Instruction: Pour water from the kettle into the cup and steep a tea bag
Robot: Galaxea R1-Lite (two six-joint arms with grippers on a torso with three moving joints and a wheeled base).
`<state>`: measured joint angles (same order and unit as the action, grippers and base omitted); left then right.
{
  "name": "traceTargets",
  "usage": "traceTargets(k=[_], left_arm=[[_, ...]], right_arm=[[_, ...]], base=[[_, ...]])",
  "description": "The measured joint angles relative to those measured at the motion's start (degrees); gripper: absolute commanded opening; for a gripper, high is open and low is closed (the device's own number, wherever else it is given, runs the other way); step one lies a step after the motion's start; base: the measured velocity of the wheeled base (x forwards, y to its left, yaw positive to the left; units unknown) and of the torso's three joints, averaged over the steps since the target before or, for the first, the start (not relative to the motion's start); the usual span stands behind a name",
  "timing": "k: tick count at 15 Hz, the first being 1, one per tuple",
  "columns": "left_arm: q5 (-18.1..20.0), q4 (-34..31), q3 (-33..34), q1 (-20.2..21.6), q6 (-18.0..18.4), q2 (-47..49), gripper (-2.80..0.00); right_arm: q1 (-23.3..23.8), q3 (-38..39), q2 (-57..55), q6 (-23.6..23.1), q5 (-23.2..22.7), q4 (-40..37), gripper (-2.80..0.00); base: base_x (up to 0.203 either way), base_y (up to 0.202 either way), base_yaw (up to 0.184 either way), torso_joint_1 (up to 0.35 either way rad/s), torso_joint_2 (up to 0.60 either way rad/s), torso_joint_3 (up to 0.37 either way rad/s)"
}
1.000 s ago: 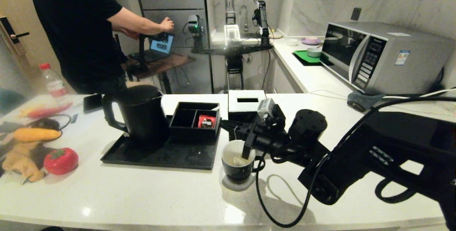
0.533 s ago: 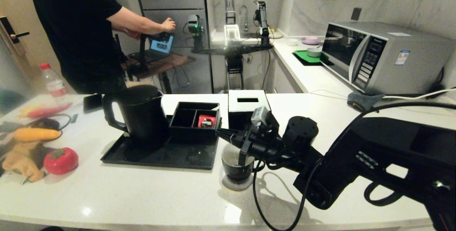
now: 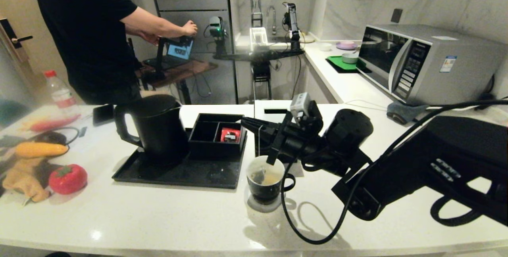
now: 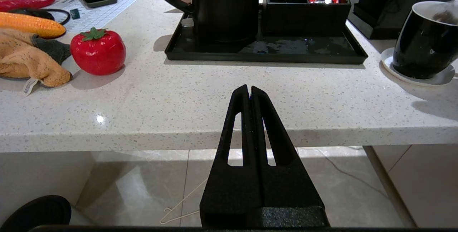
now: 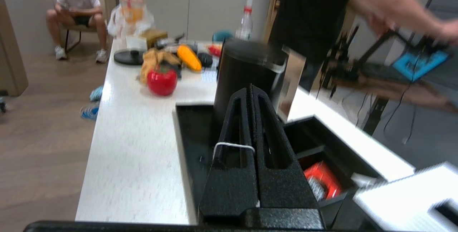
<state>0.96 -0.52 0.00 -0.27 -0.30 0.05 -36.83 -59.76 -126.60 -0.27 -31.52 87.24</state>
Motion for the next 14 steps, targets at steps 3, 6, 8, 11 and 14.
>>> traceTargets(k=[3, 6, 8, 11, 14], left_arm=[[0.00, 0.01, 0.00, 0.00, -0.02, 0.00, -2.80], [0.00, -0.01, 0.00, 0.00, 0.00, 0.00, -2.80], [-0.02, -0.02, 0.00, 0.00, -0.03, 0.00, -2.80], [0.00, 0.00, 0.00, 0.00, 0.00, 0.00, -2.80], [0.00, 0.00, 0.00, 0.01, -0.02, 0.00, -2.80]], right_arm=[[0.26, -0.33, 0.85, 0.05, -0.02, -0.02, -2.80], [0.28, -0.35, 1.07, -0.02, 0.00, -0.02, -2.80], [0.34, -0.22, 1.02, -0.04, 0.00, 0.00, -2.80], [0.36, 0.37, 0.43, -0.15, 0.00, -0.02, -2.80], [0.28, 0.92, -0.86, -0.39, 0.00, -0.02, -2.80]], base=[[0.000, 0.000, 0.000, 0.000, 0.00, 0.000], [0.000, 0.000, 0.000, 0.000, 0.00, 0.000], [0.000, 0.000, 0.000, 0.000, 0.00, 0.000], [0.000, 0.000, 0.000, 0.000, 0.00, 0.000], [0.000, 0.000, 0.000, 0.000, 0.00, 0.000]])
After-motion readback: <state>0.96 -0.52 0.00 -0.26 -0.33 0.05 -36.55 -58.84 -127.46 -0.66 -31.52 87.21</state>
